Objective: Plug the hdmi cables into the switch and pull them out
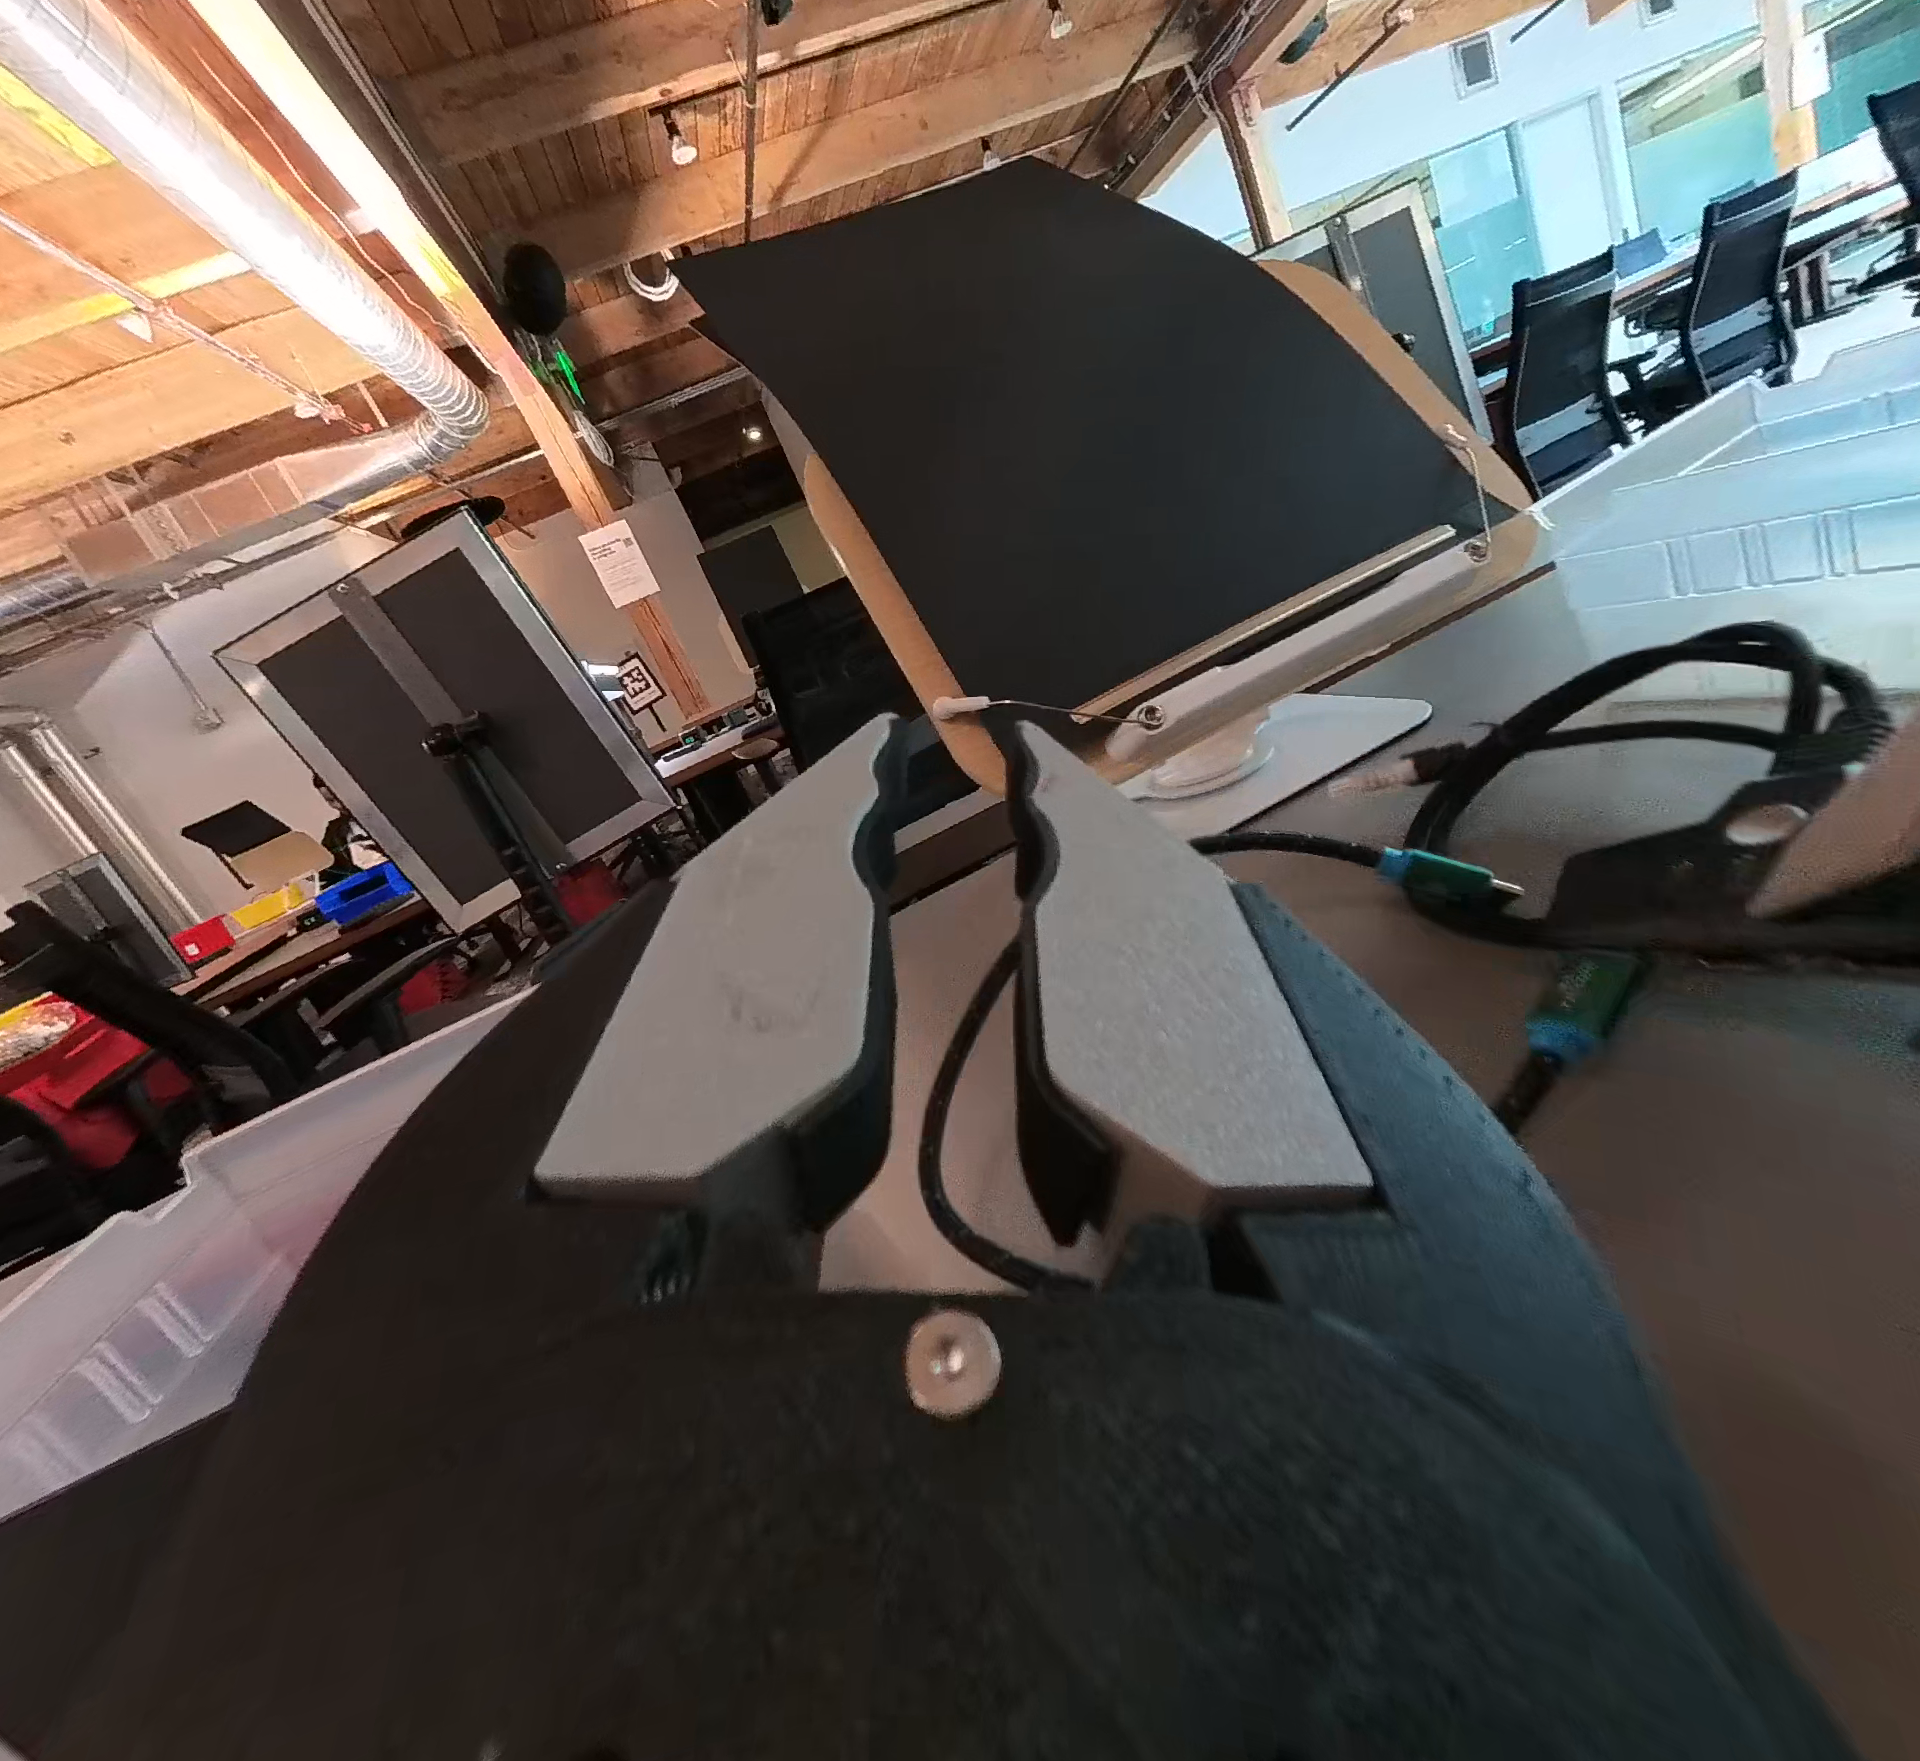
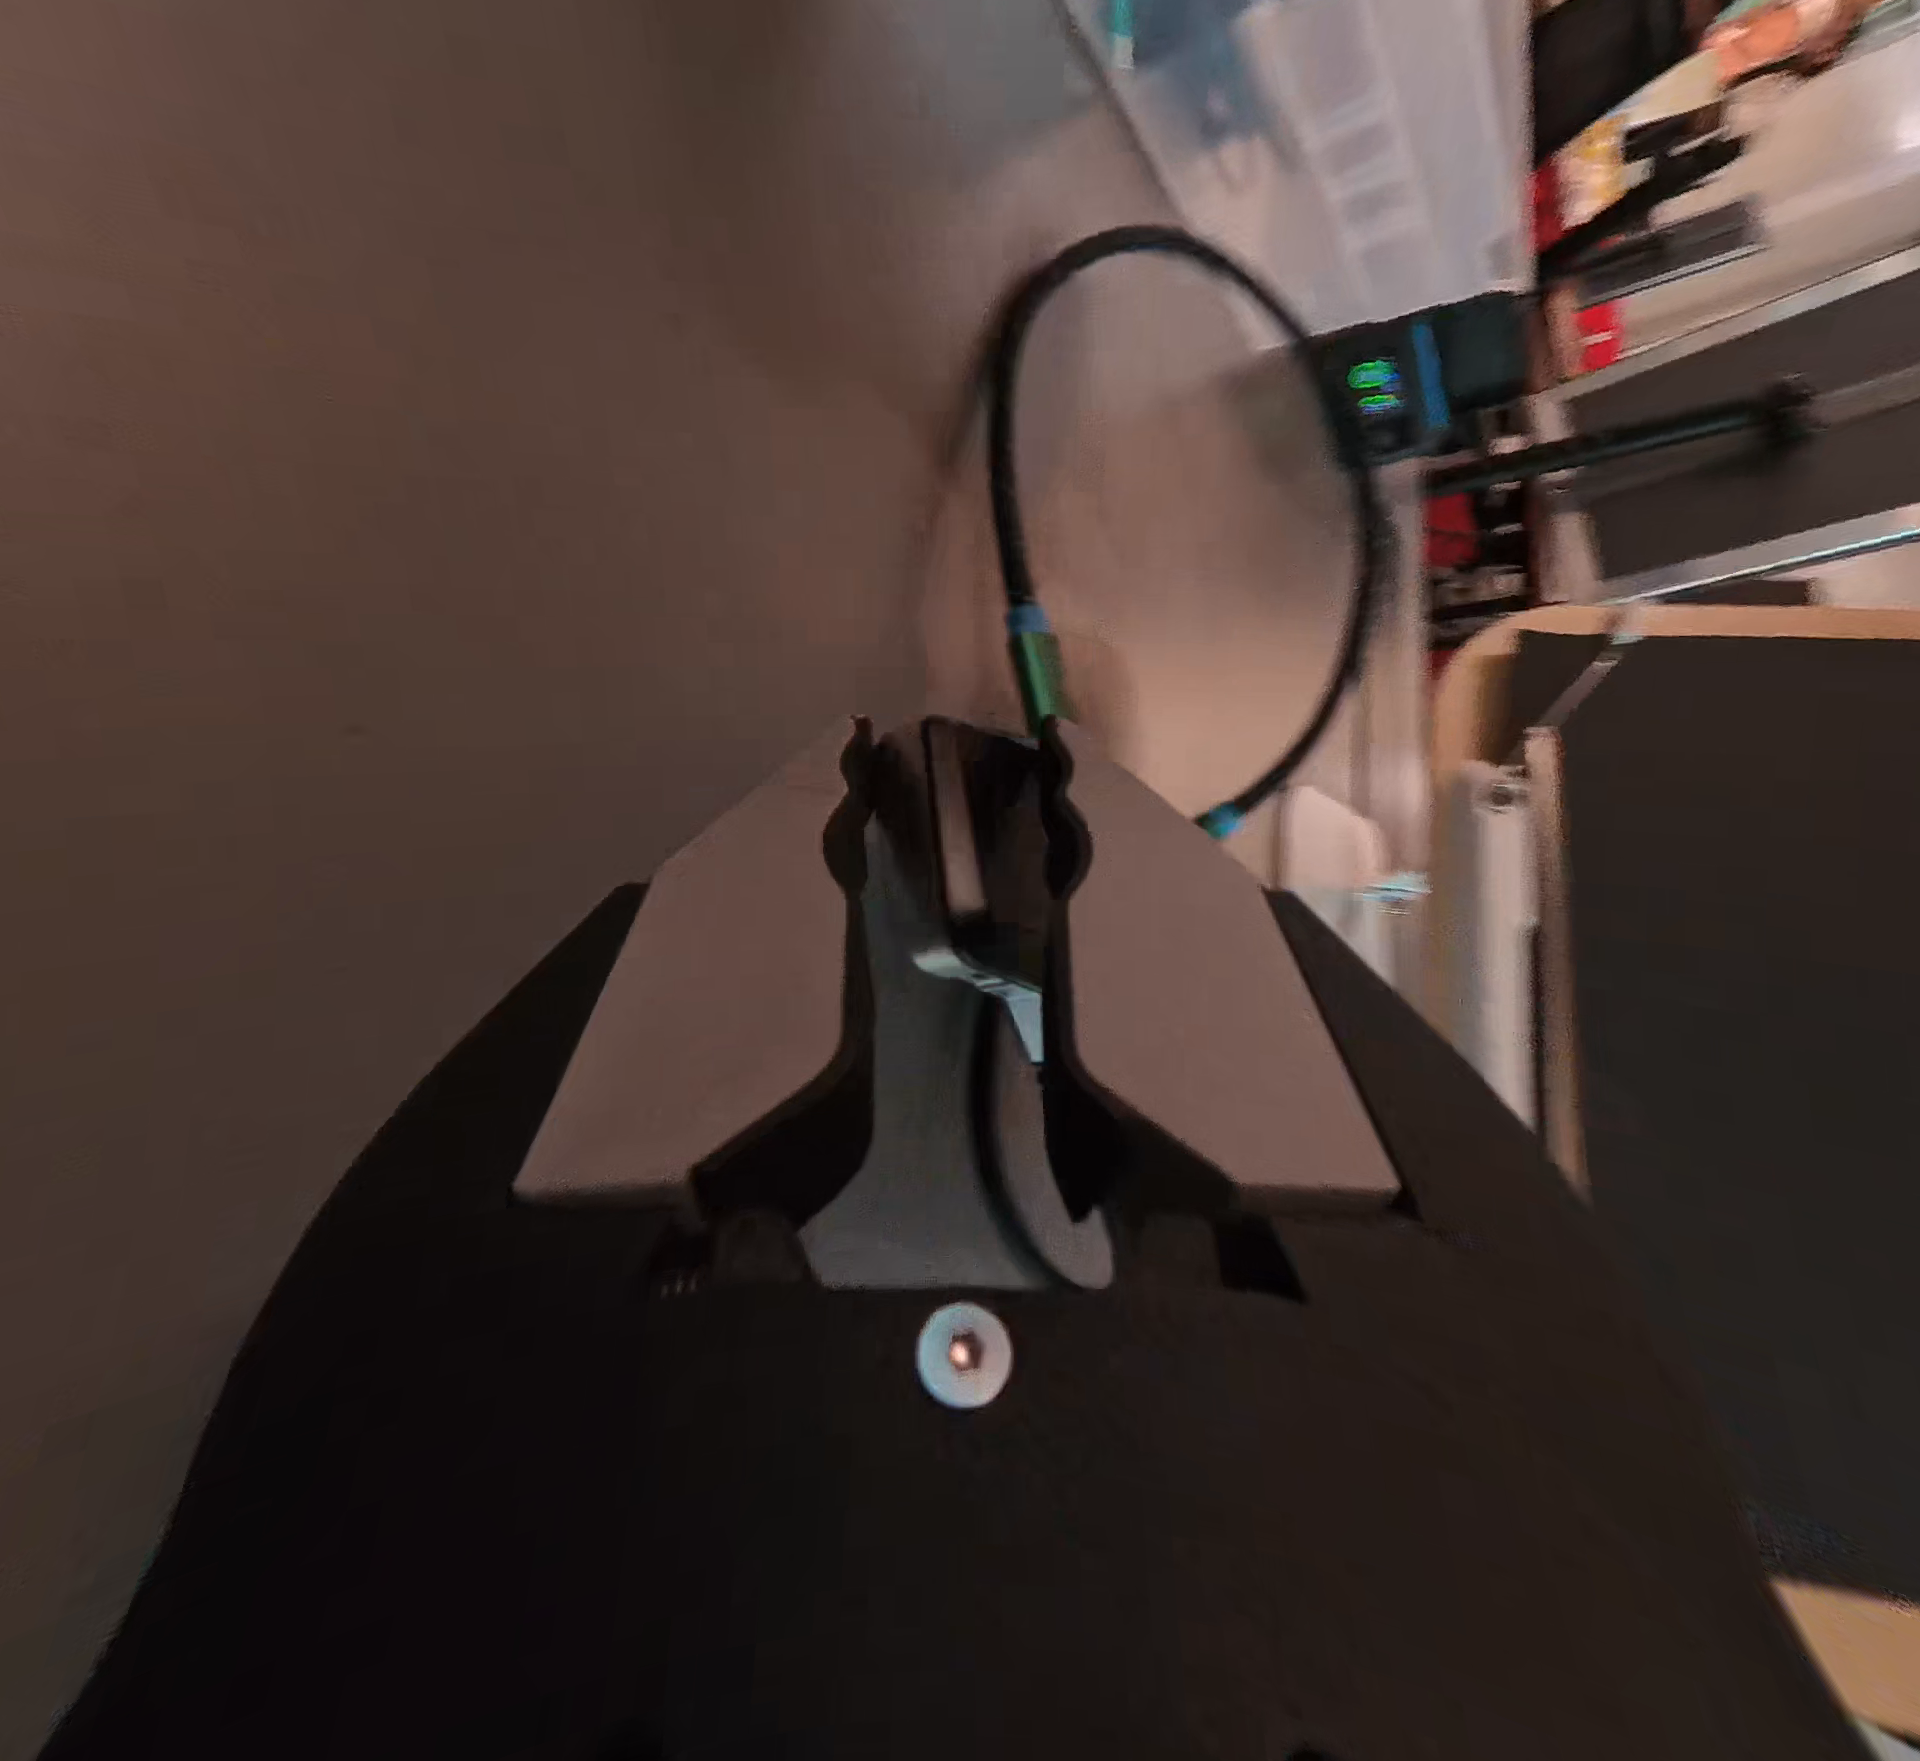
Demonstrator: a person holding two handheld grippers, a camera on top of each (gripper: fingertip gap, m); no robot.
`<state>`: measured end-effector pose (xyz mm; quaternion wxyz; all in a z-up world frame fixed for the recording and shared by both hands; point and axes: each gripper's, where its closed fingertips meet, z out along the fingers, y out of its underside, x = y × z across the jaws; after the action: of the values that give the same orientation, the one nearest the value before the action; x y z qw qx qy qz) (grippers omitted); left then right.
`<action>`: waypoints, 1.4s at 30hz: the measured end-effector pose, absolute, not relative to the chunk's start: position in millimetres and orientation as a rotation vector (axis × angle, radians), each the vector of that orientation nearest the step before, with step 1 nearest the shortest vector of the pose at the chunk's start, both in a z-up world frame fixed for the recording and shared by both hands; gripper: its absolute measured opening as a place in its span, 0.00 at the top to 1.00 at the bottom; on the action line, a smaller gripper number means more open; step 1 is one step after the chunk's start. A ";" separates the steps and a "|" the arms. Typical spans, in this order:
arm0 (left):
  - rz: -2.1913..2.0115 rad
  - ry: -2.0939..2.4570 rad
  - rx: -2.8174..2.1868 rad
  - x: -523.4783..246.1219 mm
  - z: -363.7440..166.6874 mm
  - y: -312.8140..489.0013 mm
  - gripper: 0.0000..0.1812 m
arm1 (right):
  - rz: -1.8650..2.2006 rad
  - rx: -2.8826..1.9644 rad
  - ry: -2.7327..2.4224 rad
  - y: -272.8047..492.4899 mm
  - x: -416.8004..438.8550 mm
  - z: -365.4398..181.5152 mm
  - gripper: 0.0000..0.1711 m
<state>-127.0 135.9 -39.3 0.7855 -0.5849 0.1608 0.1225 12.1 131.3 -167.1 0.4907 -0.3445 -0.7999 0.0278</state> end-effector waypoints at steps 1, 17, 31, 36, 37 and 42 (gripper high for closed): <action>0.270 0.350 -1.269 -127.2 -40.8 136.4 0.91 | 0.136 -0.886 -1.977 126.2 15.0 -173.4 0.82; 0.279 0.457 -1.304 -106.3 -57.7 137.6 0.97 | 0.724 -1.334 -1.402 164.7 24.0 -115.9 0.84; 0.032 0.389 -1.526 -68.2 -84.5 91.8 0.87 | 0.502 -1.538 -1.266 203.5 39.4 -144.1 0.81; -0.080 0.421 -1.658 -90.1 -51.2 55.7 0.80 | 0.501 -1.535 -1.295 196.2 37.3 -147.2 0.81; -0.089 0.454 -1.690 -96.8 -43.6 48.5 0.80 | 0.500 -1.538 -1.298 195.7 36.9 -147.8 0.81; 0.183 0.565 -1.810 -175.7 -24.6 32.4 0.78 | 0.483 -1.555 -1.304 197.1 36.9 -150.8 0.81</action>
<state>-175.7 32.4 -24.6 0.5798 -0.7741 0.2418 0.0784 36.9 197.1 -150.8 0.5036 -0.6441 -0.5399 0.2002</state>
